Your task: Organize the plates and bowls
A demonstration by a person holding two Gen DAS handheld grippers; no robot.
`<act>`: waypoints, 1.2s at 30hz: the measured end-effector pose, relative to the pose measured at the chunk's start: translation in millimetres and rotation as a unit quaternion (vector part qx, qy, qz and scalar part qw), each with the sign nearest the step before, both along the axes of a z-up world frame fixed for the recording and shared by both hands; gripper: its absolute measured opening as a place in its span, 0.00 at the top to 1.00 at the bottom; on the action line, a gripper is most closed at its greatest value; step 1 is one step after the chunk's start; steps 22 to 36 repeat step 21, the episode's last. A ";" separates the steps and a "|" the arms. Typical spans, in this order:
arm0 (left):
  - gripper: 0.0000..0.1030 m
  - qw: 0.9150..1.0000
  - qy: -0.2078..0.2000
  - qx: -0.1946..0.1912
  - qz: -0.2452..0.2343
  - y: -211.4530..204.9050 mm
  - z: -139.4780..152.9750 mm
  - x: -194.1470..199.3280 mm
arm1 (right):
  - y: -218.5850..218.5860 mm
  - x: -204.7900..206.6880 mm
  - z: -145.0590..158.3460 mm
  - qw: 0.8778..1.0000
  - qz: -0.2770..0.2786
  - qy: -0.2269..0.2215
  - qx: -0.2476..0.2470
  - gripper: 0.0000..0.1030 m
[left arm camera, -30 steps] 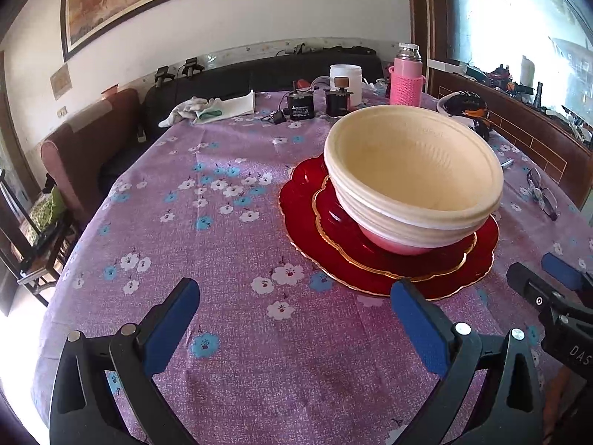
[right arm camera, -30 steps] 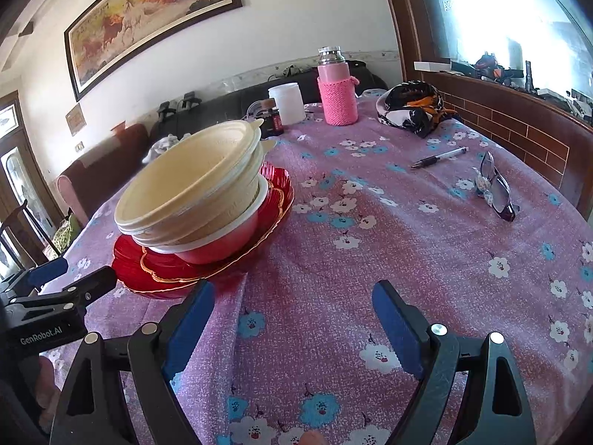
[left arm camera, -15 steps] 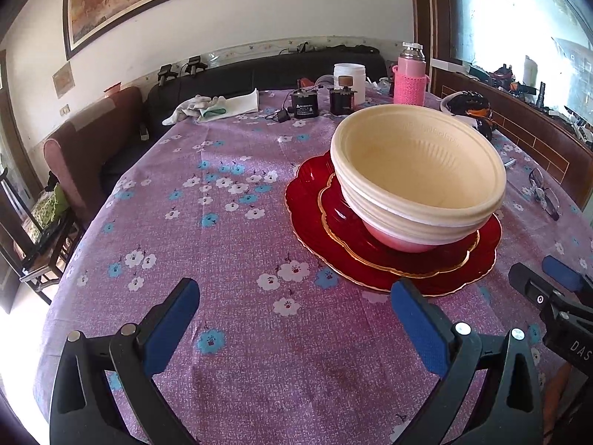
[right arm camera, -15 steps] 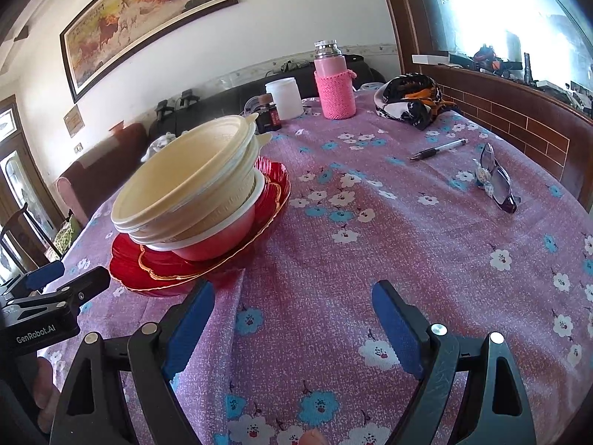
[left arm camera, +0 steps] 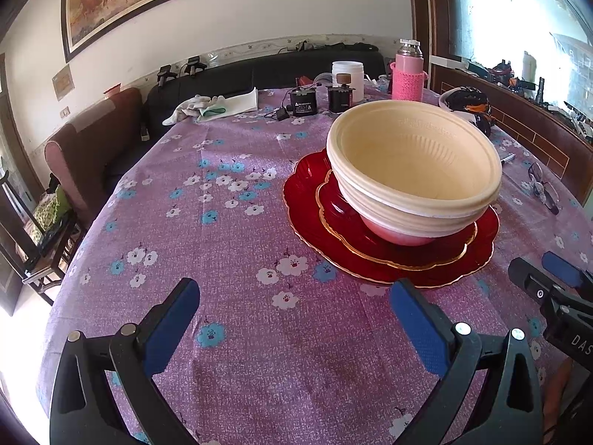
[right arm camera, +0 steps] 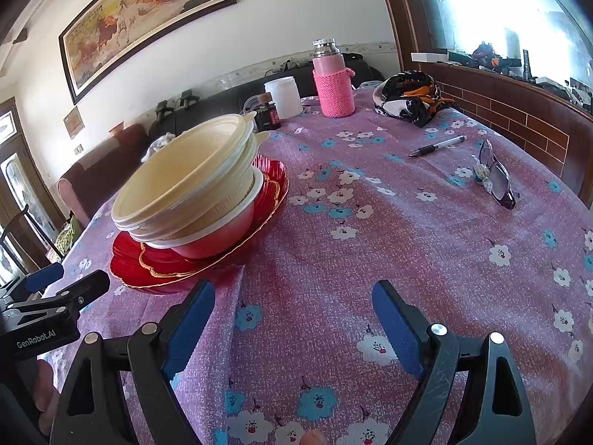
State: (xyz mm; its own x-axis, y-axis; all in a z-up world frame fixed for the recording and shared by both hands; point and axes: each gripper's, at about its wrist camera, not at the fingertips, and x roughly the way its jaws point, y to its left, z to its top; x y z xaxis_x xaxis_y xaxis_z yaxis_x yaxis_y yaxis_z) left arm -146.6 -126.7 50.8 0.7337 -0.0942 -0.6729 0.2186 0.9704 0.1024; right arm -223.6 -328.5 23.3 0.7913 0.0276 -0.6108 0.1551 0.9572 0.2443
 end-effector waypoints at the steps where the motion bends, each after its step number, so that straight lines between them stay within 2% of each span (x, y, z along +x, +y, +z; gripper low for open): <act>1: 0.00 1.000 0.001 0.000 0.000 0.0 -0.1 -0.3 | -0.1 0.5 -0.1 1.000 0.000 0.000 0.000 0.13; 36: 0.00 1.000 0.002 -0.003 -0.006 3.7 4.9 -9.2 | 1.4 -2.7 0.1 1.000 -0.001 0.003 -0.001 0.13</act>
